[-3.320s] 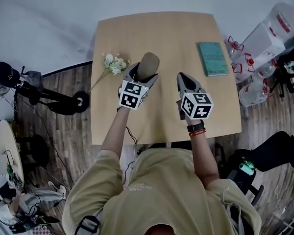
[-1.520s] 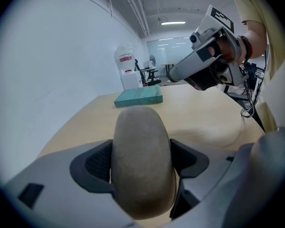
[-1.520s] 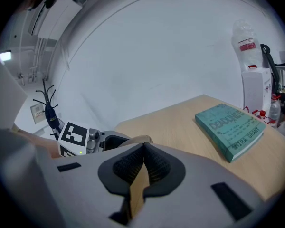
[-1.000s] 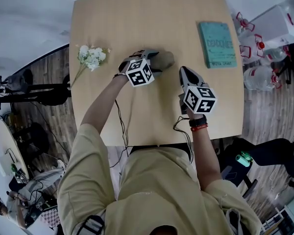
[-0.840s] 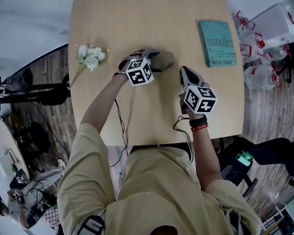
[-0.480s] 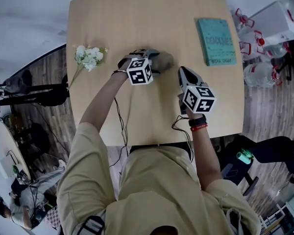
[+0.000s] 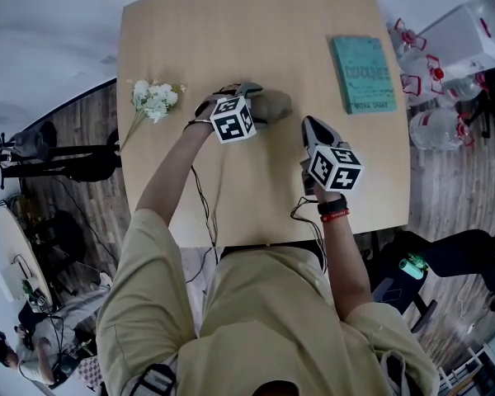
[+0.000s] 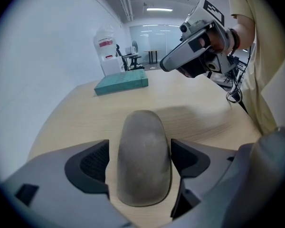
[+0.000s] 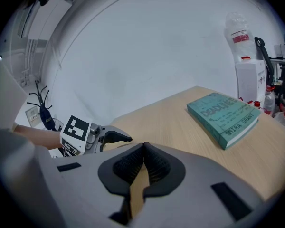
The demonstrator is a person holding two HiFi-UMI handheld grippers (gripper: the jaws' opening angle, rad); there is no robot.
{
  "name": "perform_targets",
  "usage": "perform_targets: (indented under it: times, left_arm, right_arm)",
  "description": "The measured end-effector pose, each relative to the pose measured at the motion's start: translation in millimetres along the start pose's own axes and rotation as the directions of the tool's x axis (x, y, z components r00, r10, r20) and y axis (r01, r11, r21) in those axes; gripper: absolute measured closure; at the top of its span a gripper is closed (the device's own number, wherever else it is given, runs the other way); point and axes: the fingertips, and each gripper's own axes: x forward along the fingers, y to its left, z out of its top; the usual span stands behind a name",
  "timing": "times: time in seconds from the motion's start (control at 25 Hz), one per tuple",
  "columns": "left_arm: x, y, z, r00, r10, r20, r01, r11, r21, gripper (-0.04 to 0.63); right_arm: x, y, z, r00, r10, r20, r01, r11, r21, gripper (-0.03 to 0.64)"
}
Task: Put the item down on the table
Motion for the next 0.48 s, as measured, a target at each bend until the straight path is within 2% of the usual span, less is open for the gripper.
perform_targets:
  times: [0.24, 0.48]
  left_arm:
    - [-30.9, 3.3, 2.6, 0.998, 0.046, 0.05, -0.044, 0.998, -0.048, 0.216]
    - [-72.5, -2.2, 13.8, 0.985, 0.122, 0.125, -0.104, 0.984, -0.146, 0.218]
  right_arm:
    - [-12.0, 9.7, 7.3, 1.0, -0.002, 0.017, 0.002, 1.0, -0.009, 0.601]
    - [-30.0, 24.9, 15.4, 0.999, -0.007, 0.037, 0.008, 1.0, -0.02, 0.601]
